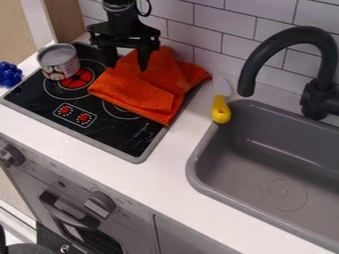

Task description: Wiped the right burner with the orange cloth

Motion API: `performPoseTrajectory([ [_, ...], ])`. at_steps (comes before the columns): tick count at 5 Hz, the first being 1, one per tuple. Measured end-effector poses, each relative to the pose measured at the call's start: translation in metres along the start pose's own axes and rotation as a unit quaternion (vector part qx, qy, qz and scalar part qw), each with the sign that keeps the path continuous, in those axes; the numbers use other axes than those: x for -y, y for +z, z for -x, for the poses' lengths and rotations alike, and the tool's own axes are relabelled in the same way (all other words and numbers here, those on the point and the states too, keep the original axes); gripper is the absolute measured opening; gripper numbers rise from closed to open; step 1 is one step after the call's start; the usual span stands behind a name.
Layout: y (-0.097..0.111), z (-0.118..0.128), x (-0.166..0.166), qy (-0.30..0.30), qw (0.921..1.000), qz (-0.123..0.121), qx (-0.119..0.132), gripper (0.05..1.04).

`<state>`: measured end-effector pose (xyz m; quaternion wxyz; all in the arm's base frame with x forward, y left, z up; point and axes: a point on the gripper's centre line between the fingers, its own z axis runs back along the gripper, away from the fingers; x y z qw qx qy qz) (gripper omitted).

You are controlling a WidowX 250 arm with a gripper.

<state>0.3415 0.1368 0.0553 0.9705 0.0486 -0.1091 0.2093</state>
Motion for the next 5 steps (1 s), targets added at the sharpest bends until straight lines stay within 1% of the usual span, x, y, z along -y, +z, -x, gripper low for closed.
performPoseTrajectory([
  [1, 0.003, -0.006, 0.004, 0.007, 0.9999, 0.002, 0.009, 0.424],
  [2, -0.013, -0.006, 0.009, 0.002, 0.9999, -0.006, -0.008, 0.191],
  [3, -0.019, -0.005, 0.015, -0.007, 0.9999, 0.007, -0.008, 0.063],
  [4, -0.026, -0.005, 0.022, -0.042, 0.9989, 0.02, -0.007, 0.052],
  [5, -0.039, -0.001, 0.023, -0.05, 0.9984, 0.009, -0.022, 0.052],
])
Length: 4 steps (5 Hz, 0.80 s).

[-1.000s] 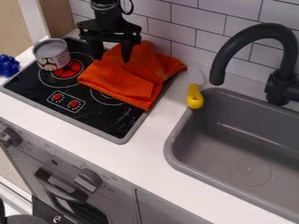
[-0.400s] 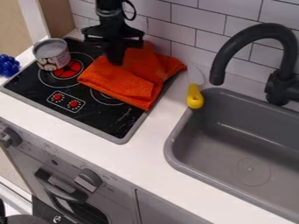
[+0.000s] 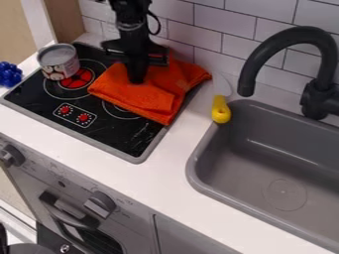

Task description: Wiped the right burner with the orange cloth

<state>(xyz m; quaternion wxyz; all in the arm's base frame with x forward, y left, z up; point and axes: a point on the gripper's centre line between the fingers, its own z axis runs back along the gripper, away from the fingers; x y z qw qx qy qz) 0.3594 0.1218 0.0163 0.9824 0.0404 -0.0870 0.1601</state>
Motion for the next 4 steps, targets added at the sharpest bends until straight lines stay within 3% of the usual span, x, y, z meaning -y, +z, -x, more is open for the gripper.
performPoseTrajectory([
  [1, -0.007, -0.003, -0.003, 0.011, 0.9999, 0.006, -0.005, 0.052],
  [3, -0.012, 0.004, -0.013, 0.055, 0.9978, -0.03, -0.018, 0.052],
  [4, -0.011, 0.013, -0.017, 0.107, 0.9921, -0.05, -0.043, 0.052],
])
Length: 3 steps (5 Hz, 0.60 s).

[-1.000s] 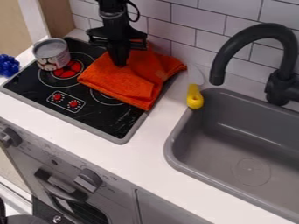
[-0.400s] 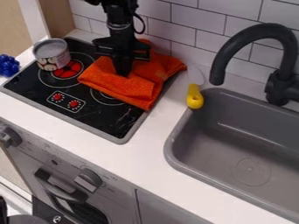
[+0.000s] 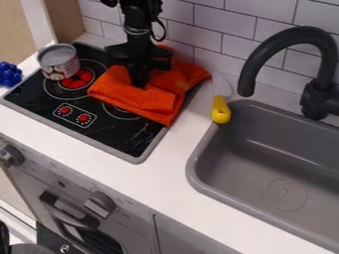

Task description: Wiped the right burner with the orange cloth

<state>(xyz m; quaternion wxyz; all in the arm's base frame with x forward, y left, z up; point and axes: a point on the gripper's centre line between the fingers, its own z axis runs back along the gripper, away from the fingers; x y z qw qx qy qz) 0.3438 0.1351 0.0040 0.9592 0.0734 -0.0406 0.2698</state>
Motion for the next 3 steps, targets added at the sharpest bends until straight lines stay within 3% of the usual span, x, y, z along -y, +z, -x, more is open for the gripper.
performPoseTrajectory([
  [1, 0.0, 0.006, -0.006, 0.067, 0.9972, -0.028, -0.017, 0.052],
  [2, -0.002, 0.012, -0.009, 0.166, 0.9858, -0.024, -0.012, 0.052],
  [3, -0.003, 0.017, -0.018, 0.284, 0.9576, -0.033, -0.033, 0.052],
])
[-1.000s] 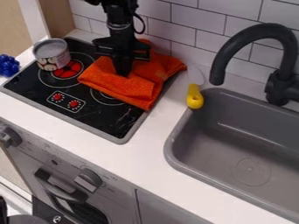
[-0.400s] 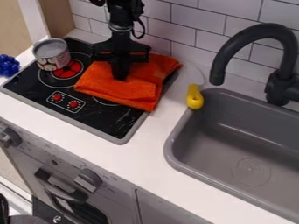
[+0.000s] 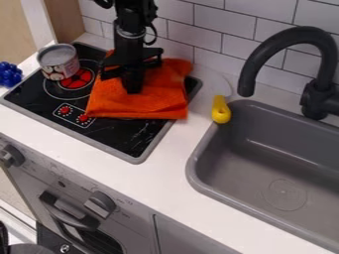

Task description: Wiped the right burner with the orange cloth

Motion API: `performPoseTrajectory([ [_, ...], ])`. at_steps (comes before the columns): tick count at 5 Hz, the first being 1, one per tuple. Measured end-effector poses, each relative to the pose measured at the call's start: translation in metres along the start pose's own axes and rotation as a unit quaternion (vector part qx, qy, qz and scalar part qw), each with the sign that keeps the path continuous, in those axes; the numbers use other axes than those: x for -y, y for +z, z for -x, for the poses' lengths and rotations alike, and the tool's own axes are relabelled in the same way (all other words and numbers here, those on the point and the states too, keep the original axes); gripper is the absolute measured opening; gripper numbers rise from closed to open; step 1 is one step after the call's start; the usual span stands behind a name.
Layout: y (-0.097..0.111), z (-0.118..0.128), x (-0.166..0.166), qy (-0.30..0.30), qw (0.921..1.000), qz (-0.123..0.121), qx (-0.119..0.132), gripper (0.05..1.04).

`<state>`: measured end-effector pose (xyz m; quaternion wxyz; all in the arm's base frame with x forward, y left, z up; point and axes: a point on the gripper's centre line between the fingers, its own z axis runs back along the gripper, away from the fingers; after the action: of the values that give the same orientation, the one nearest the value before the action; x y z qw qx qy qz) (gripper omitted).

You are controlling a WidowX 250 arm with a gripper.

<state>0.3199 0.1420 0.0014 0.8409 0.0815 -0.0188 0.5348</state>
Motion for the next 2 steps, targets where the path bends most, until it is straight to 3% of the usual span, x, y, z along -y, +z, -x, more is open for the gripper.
performPoseTrajectory([
  [1, -0.0019, -0.0015, -0.0105, 0.07, 0.997, -0.007, 0.033, 0.052],
  [2, -0.0017, 0.001, -0.014, 0.132, 0.9906, -0.003, 0.038, 0.052],
])
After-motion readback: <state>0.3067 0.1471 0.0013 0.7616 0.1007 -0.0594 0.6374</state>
